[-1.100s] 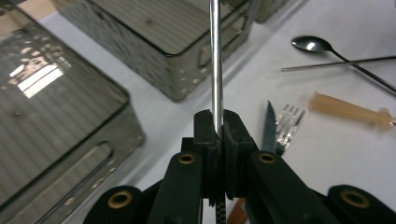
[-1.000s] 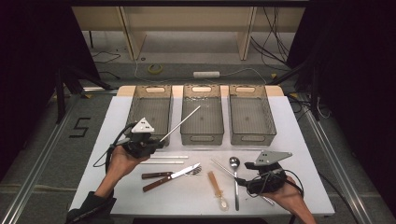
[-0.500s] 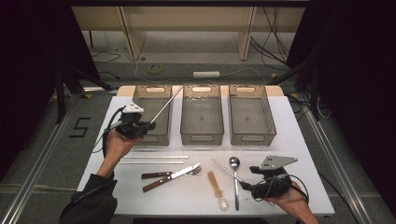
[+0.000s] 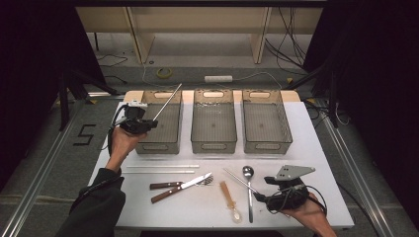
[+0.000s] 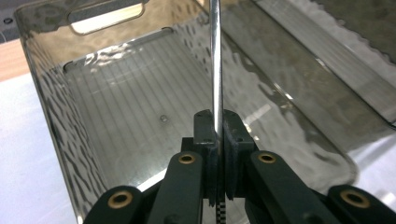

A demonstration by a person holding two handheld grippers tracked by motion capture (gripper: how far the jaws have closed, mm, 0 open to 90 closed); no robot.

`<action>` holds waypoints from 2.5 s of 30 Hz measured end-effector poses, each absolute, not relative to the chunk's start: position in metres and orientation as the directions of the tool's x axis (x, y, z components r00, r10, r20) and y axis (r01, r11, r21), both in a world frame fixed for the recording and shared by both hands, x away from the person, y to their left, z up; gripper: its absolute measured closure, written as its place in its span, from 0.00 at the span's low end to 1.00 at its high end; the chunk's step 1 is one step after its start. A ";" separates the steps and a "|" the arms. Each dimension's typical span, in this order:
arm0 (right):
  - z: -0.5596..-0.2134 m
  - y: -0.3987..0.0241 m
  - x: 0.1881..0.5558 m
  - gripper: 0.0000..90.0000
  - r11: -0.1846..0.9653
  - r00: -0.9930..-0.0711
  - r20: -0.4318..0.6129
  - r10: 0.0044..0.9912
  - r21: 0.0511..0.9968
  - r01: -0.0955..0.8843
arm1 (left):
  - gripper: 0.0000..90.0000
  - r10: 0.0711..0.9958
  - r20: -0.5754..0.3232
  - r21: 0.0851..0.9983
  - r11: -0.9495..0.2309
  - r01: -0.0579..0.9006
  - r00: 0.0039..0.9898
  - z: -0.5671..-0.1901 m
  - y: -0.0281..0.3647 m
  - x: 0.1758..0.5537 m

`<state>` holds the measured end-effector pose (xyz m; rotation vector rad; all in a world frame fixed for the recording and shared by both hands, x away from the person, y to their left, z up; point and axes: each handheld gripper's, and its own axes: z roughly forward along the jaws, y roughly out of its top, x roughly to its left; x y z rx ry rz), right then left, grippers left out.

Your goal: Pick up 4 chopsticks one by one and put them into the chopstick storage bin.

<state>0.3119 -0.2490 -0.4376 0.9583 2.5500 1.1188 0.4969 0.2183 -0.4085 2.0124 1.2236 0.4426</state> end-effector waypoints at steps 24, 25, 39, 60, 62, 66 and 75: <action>-0.438 -0.248 0.312 0.35 0.512 -0.775 0.079 0.628 0.708 0.487 | 0.95 0.914 -0.078 0.669 -0.248 0.701 0.398 -0.425 0.229 0.515; -0.438 -0.248 0.312 0.35 0.514 -0.776 0.078 0.626 0.707 0.485 | 0.95 0.916 -0.083 0.665 -0.243 0.706 0.393 -0.426 0.230 0.515; -0.439 -0.248 0.312 0.35 0.515 -0.776 0.083 0.625 0.703 0.490 | 0.68 0.918 -0.122 0.685 -0.197 0.702 0.377 -0.419 0.224 0.512; -0.448 -0.251 0.317 0.56 0.594 -0.750 0.060 0.659 0.571 0.567 | 0.33 0.759 -0.139 0.808 -0.285 0.516 0.636 -0.406 0.186 0.436; -0.450 -0.250 0.317 0.60 0.606 -0.754 0.056 0.655 0.557 0.568 | 0.32 0.743 -0.136 0.813 -0.294 0.503 0.656 -0.407 0.180 0.430; -0.452 -0.249 0.319 0.67 0.620 -0.757 0.060 0.651 0.534 0.575 | 0.28 0.701 -0.169 0.826 -0.283 0.488 0.693 -0.408 0.172 0.420; -0.456 -0.243 0.324 0.77 0.652 -0.766 0.057 0.641 0.486 0.582 | 0.24 0.665 -0.163 0.836 -0.299 0.460 0.729 -0.413 0.161 0.394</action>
